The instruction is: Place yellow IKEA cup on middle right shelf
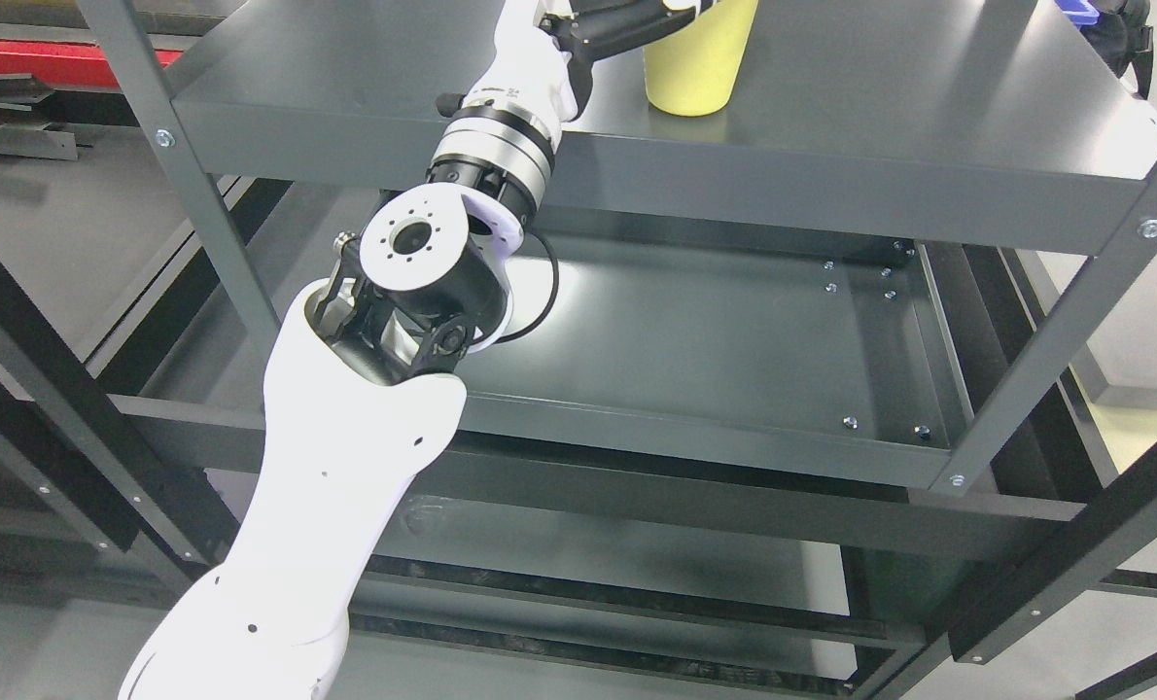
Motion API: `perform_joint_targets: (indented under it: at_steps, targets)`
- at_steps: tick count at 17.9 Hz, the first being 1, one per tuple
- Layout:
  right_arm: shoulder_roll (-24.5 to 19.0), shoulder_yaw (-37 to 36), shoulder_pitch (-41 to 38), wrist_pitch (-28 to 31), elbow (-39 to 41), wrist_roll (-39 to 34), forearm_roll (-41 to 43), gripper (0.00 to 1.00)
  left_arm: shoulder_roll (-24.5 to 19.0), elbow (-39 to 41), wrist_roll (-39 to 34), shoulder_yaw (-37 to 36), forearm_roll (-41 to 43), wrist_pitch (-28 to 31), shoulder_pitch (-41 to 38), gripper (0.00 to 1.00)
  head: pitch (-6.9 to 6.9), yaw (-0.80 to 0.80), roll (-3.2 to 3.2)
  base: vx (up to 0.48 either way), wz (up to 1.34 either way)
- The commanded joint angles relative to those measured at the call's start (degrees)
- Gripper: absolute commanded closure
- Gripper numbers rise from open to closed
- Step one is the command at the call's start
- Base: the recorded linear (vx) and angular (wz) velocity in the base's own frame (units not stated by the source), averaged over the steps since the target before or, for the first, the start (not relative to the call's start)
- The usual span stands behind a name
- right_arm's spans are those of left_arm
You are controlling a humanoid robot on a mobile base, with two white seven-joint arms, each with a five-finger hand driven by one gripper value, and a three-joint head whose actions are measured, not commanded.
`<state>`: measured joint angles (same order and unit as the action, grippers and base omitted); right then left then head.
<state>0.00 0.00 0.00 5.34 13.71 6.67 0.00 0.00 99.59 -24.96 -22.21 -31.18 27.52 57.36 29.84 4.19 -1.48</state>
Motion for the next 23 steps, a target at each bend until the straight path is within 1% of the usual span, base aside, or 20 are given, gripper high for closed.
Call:
perform_joint_targets:
  at_steps: [1, 2, 3, 6, 7, 9, 11, 13, 17, 21, 23]
  targets:
    - [1.0, 1.0, -0.8, 0.0, 0.0, 0.0, 1.4, 0.01, -1.0, 2.0, 2.5, 1.5, 0.0, -8.2, -2.9, 0.01, 0.00, 0.00, 0.00, 0.000, 0.00]
    - [1.0, 1.0, -0.8, 0.0, 0.0, 0.0, 1.4, 0.01, -1.0, 2.0, 3.8, 1.5, 0.0, -11.1, -3.6, 0.01, 0.00, 0.00, 0.00, -0.023, 0.03]
    - [1.0, 1.0, -0.7, 0.0, 0.0, 0.0, 1.4, 0.01, -1.9, 2.0, 5.3, 1.5, 0.0, -14.9, -4.4, 0.01, 0.00, 0.00, 0.00, -0.023, 0.03]
    - [1.0, 1.0, -0.8, 0.0, 0.0, 0.0, 1.4, 0.01, -5.5, 1.9, 13.2, 1.5, 0.1, -24.6, -8.3, 0.01, 0.00, 0.00, 0.00, -0.038, 0.07]
    - [1.0, 1.0, -0.8, 0.0, 0.0, 0.0, 1.4, 0.01, -6.6, 1.9, 15.6, 1.5, 0.2, -27.3, -9.5, 0.01, 0.00, 0.00, 0.00, -0.048, 0.10]
    - [1.0, 1.0, -0.8, 0.0, 0.0, 0.0, 1.4, 0.01, -8.2, 1.9, 18.2, 2.0, 0.2, -32.2, -11.8, 0.01, 0.00, 0.00, 0.00, -0.061, 0.09]
    - [1.0, 1.0, -0.8, 0.0, 0.0, 0.0, 1.4, 0.01, -8.9, 1.2, 20.5, 1.7, 2.3, -38.5, -14.5, 0.01, 0.00, 0.00, 0.00, -0.082, 0.04]
    - [1.0, 1.0, -0.8, 0.0, 0.0, 0.0, 1.4, 0.01, -9.3, -0.2, 22.3, 0.3, 6.5, -42.8, -17.5, 0.01, 0.00, 0.00, 0.00, -0.073, -0.04]
    - [1.0, 1.0, -0.8, 0.0, 0.0, 0.0, 1.4, 0.01, -9.6, 0.8, 22.6, -4.4, 8.5, -43.4, -25.9, 0.01, 0.00, 0.00, 0.00, -0.090, -0.17]
    - [1.0, 1.0, -0.8, 0.0, 0.0, 0.0, 1.4, 0.01, -12.7, 0.5, 24.0, -7.8, 8.6, -46.1, -32.9, 0.01, 0.00, 0.00, 0.00, -0.100, -0.18]
    - [1.0, 1.0, -0.8, 0.0, 0.0, 0.0, 1.4, 0.01, -12.7, -0.6, 23.7, -6.8, 8.6, -45.6, -34.7, 0.01, 0.00, 0.00, 0.00, -0.107, -0.08]
